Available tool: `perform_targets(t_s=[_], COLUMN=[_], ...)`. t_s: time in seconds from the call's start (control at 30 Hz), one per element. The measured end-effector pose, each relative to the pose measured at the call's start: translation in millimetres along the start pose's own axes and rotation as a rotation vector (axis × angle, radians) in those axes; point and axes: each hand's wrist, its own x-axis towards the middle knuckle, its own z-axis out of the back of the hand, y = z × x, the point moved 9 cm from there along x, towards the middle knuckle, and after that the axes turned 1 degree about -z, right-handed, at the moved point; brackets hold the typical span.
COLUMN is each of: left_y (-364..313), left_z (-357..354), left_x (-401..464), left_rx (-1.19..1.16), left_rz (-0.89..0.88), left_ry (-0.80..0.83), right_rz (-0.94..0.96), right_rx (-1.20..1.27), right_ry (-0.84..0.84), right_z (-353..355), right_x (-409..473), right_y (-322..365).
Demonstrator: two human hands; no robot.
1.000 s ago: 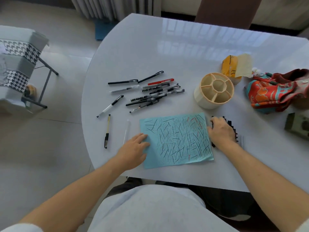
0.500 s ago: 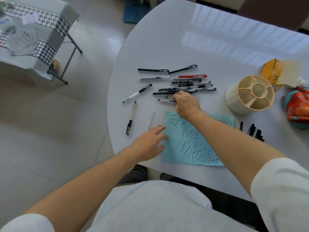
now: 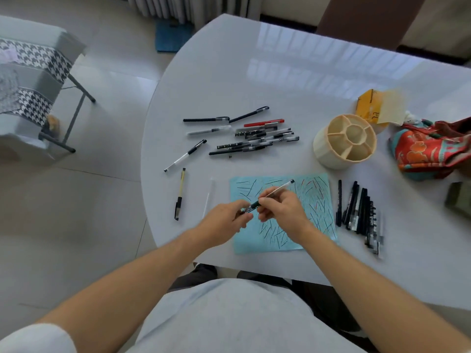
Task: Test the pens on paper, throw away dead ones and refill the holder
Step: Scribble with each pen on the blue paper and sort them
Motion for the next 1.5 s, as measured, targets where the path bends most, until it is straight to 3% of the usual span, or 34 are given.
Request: perform_targets(t_s=[0.13, 0.3, 0.4, 0.53, 0.67, 0.8, 0.93, 1.0, 1.07, 1.2, 1.5], left_y=[-5, 32, 43, 16, 14, 17, 19, 19, 20, 20, -5], left_z=[-5, 16, 17, 1, -20, -20, -20, -19, -16, -11, -24], left_x=[1, -12, -22, -16, -13, -15, -12, -11, -9, -8, -4], left_rx=[0.109, 0.343, 0.389, 0.4, 0.461, 0.464, 0.445, 0.429, 0.396, 0.36, 0.404], left_rz=[0.003, 0.117, 0.076, -0.168, -0.247, -0.261, -0.245, -0.233, -0.219, -0.168, -0.149], left_ry=[0.041, -0.042, -0.05, -0.093, -0.023, -0.055, -0.052, -0.05, -0.055, -0.062, 0.018], right_rz=[-0.011, 0.018, 0.023, 0.059, 0.154, 0.257, 0.252, 0.208, 0.163, 0.105, 0.05], right_rx=[0.091, 0.104, -0.037, -0.156, -0.421, -0.589, -0.683, -0.601, -0.37, 0.05, 0.165], right_ry=[-0.061, -0.482, -0.386, -0.234, -0.219, -0.197, -0.323, -0.367, -0.369, -0.257, -0.144], right_z=[-2, 66, 68, 18, -9, -22, 2, 17, 28, 28, 23], right_x=[-15, -13, -1, 9, 14, 13, 11, 5, -2, -15, -35], right_y=[-22, -18, -16, -26, -27, -20, -11, -10, -11, -17, -29])
